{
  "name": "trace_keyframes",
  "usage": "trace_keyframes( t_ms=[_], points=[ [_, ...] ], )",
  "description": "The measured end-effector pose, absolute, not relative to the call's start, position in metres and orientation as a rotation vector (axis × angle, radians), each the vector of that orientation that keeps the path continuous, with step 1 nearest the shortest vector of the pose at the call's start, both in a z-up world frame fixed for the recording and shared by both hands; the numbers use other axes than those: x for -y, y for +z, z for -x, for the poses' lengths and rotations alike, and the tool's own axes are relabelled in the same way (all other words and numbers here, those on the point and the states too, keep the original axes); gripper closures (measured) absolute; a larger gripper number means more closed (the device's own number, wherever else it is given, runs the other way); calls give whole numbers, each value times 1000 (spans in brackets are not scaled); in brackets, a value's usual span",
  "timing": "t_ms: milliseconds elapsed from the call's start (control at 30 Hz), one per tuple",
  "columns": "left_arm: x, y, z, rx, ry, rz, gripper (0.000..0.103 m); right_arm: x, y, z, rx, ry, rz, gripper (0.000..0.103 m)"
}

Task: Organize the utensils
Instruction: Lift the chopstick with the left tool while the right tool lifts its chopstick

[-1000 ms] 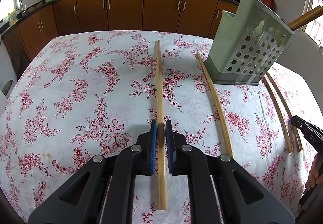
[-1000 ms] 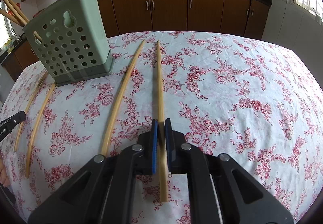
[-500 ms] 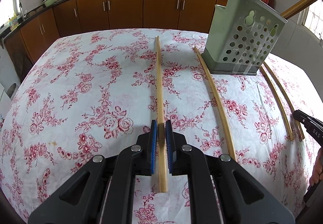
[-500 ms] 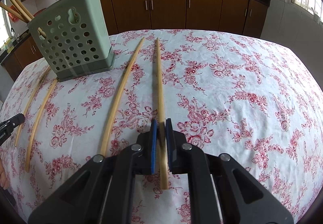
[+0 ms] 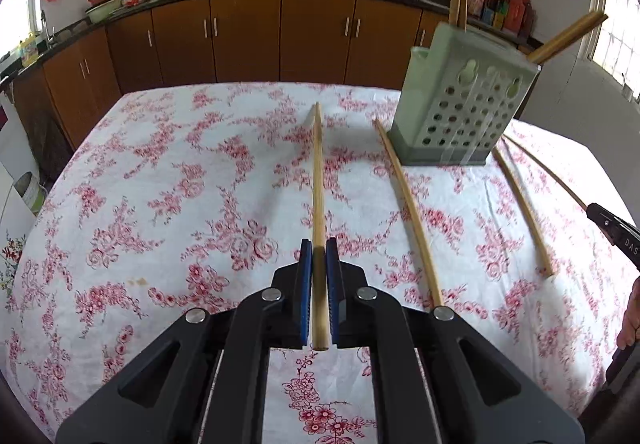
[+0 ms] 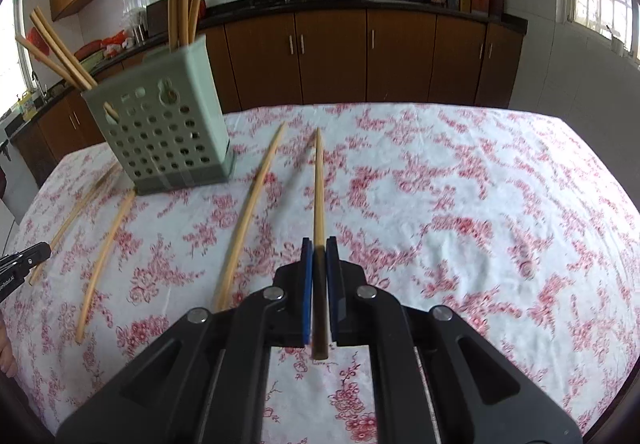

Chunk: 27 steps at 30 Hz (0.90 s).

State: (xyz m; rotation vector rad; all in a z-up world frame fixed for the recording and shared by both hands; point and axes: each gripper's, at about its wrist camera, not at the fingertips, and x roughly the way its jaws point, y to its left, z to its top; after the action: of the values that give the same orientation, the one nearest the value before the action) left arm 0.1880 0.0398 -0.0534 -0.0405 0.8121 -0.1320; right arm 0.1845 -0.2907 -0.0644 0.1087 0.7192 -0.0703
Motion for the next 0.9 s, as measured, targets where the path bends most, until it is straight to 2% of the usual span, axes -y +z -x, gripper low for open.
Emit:
trace_keyframes(
  t_ms=[400, 900],
  points=[
    [-65, 41, -183, -575, -144, 207, 96, 317, 21, -169, -468, -98, -175, 95],
    [-64, 61, -180, -525, -157, 181, 96, 311, 52, -166, -395, -55, -169, 95]
  ],
)
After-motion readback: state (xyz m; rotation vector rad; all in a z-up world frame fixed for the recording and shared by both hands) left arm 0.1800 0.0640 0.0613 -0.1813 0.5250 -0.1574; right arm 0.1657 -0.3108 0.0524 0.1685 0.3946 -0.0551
